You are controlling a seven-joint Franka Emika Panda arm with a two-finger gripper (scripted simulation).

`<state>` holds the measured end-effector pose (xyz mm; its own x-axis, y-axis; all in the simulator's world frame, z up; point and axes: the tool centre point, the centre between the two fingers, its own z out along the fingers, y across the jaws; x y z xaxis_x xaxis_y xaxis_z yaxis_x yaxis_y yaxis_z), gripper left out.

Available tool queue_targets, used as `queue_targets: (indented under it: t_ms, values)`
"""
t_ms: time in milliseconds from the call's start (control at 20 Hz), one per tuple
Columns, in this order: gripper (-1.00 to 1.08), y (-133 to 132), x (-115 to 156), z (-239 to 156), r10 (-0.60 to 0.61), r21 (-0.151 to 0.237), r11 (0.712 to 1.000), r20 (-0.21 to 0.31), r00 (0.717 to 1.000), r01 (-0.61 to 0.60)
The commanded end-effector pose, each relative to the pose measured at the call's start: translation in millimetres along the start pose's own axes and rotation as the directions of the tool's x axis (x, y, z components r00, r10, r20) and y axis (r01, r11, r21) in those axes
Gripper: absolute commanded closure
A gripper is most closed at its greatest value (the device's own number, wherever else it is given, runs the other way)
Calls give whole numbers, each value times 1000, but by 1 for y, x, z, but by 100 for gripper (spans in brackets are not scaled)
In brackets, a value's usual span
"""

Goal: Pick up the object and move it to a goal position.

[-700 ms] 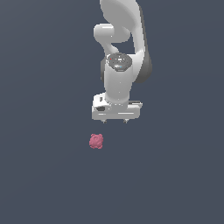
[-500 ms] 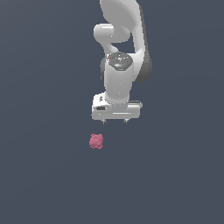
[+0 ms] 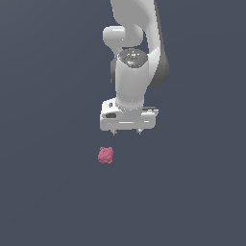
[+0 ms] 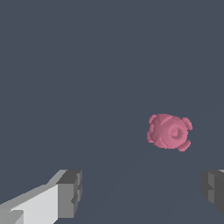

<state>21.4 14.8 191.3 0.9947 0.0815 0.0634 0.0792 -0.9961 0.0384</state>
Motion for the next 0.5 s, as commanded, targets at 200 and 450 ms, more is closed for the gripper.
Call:
queue_targets:
  t_ms: [200,450]
  values:
    - [-92,14,4,16,26,5,1000,11,1000,-26]
    - [-92,38,9,42,69,12,998,29,997,-70]
